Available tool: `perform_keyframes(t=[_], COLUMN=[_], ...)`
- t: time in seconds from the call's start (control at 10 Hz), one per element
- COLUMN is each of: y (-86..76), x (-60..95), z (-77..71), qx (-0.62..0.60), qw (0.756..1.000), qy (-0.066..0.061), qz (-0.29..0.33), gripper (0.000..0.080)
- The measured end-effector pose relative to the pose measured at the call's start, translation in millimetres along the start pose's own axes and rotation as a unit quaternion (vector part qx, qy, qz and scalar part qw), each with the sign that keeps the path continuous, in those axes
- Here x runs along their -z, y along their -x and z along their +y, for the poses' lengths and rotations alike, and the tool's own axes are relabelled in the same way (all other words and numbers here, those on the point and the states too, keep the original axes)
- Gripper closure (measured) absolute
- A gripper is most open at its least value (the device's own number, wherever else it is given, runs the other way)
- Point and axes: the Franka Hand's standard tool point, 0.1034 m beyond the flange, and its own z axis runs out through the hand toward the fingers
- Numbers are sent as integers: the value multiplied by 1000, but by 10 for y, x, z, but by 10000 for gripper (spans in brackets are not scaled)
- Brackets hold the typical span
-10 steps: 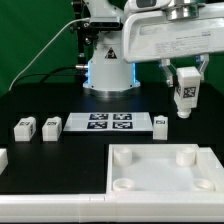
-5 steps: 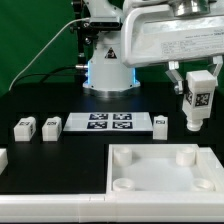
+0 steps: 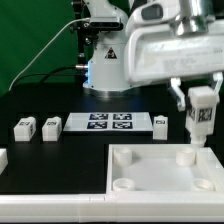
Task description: Assemble one leg
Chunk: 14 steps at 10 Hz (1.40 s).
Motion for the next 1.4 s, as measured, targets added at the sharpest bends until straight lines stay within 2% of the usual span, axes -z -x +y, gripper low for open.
perform_keyframes(t=[0.1,0.2,0.4,0.5,0.8,1.4], y=[-100,-153,-184,-177,-64,-99], x=[-104,-174,-231,-257,-368,-410], z=[66,65,117,164,92,85], qx=[6,2,-3,-1,1,1], qw=[1000,1000,1000,1000,1000,1000], qy=[1,1,3,5,0,0], qz=[9,10,5,3,-2,6], gripper=[509,509,509,509,508,508])
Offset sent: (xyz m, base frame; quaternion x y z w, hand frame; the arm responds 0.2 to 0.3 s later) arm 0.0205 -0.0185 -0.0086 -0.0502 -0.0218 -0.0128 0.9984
